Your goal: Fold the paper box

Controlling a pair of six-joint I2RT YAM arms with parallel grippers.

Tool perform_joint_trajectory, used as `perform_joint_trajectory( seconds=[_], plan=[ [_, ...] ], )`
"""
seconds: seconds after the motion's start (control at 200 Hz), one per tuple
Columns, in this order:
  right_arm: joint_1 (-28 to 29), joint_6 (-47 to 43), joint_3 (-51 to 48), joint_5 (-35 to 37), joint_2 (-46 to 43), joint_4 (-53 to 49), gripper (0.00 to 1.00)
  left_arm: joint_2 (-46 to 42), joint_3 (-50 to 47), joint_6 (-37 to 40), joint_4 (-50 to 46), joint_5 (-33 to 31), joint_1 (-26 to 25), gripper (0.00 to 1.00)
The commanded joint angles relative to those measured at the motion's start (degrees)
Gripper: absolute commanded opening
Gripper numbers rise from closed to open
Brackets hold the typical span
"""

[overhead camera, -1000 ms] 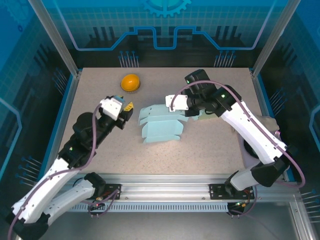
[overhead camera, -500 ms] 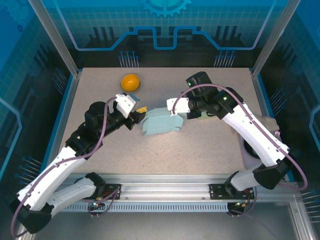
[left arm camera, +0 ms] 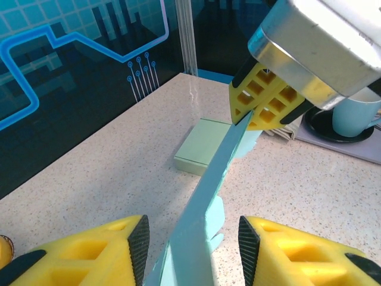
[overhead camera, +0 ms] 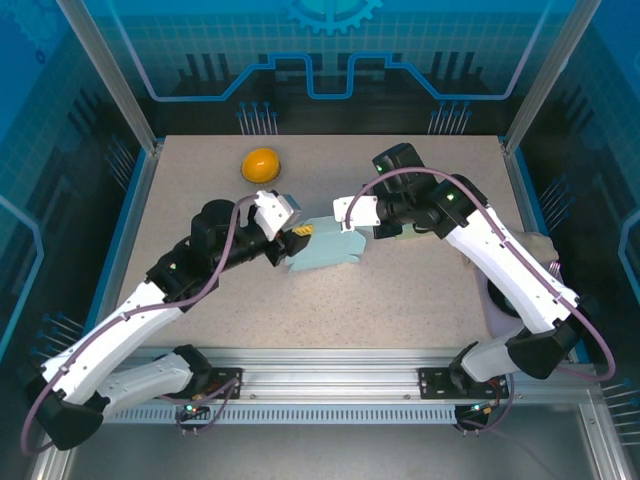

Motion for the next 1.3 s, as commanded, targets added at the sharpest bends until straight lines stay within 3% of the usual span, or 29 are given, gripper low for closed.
perform_joint_trajectory(
  seconds=[0.0, 0.24, 0.415, 0.7, 1.05, 1.296],
  plan=[
    [1.1, 0.6, 0.4, -1.6, -1.4, -1.8, 0.0, -1.1, 1.9, 0.4, 1.6, -2.4, -0.4, 0.47],
    [1.3, 0.9, 1.3, -4.1, -1.5, -2.3, 0.0, 0.3, 3.1, 0.4, -1.3, 1.0, -0.4, 0.47],
    [1.4, 0.5, 0.5, -1.9, -1.4, -2.6, 0.0, -3.8, 2.7, -1.4, 1.7, -7.2, 0.2, 0.46],
    [1.4, 0.6, 0.1, -2.2, -1.3, -2.4, 0.0, -2.1, 3.3, -4.1, -3.1, -9.8, 1.2, 0.45],
    [1.3, 1.4, 0.6, -2.4, -1.2, -2.5, 0.0, 0.3, 2.3, -7.9, -1.5, 1.8, 0.6, 0.45],
    [1.5, 2.8, 3.5, -4.8, 0.2, -3.9, 0.0, 1.8, 0.8, -12.9, 2.6, 3.2, 0.0, 0.45]
  ],
)
